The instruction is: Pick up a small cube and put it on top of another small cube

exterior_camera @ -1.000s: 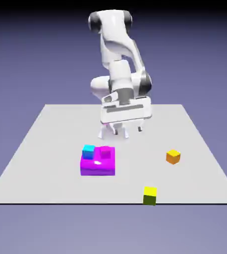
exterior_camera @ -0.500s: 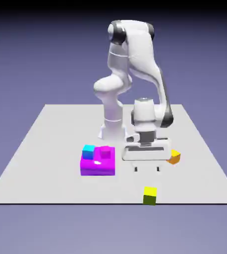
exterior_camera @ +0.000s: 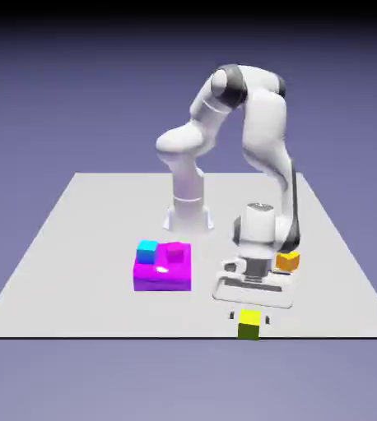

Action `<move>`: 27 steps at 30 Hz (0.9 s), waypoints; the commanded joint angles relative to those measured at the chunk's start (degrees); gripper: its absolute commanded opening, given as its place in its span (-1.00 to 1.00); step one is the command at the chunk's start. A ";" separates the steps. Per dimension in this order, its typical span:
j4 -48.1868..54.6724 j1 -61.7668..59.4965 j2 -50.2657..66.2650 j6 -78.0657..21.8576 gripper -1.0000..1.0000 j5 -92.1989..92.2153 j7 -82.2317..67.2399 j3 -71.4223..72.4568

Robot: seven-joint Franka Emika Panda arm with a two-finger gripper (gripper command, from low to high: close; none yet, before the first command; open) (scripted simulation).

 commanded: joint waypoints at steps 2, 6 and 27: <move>0.00 0.00 0.00 0.00 -1.00 0.00 0.00 0.00; -3.42 8.30 -4.67 -3.32 -1.00 1.12 -0.10 -7.52; -12.15 -6.12 -22.33 -18.87 -1.00 -19.74 36.71 19.75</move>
